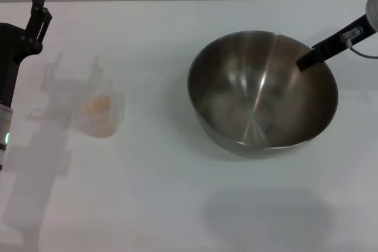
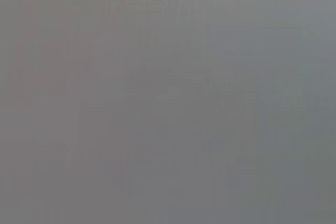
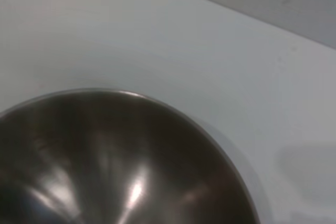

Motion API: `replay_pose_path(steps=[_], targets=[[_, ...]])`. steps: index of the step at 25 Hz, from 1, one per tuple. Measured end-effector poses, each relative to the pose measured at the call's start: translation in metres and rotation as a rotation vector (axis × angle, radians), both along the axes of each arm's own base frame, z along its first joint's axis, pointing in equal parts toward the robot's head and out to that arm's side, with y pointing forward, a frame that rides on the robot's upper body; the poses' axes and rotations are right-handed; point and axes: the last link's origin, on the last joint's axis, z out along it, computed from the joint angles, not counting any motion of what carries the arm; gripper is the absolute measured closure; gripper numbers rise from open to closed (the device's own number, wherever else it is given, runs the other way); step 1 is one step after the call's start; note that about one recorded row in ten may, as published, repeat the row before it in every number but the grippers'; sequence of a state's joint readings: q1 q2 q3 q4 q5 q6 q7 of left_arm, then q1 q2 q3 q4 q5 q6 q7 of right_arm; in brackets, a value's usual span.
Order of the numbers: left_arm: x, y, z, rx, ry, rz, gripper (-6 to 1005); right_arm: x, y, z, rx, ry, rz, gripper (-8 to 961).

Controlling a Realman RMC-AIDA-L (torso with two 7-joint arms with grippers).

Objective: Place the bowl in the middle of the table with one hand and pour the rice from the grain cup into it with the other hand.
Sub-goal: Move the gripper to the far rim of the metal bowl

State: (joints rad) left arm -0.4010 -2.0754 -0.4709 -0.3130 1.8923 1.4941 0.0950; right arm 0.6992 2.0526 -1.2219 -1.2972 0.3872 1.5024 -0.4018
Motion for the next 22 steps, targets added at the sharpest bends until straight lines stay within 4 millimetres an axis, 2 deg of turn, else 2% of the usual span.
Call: replay_pose_path(steps=[6,18,22], targets=[[0.002,0.002,0.000,0.000,0.000,-0.005,171,0.013,0.003,-0.013,-0.034,-0.007,-0.020,311],[0.002,0.004,0.001,0.006,-0.003,-0.003,170,0.016,0.004,-0.020,-0.060,-0.014,-0.001,391],[0.002,0.004,0.001,0.006,-0.003,-0.002,171,0.017,0.004,-0.020,-0.064,-0.017,-0.001,556]])
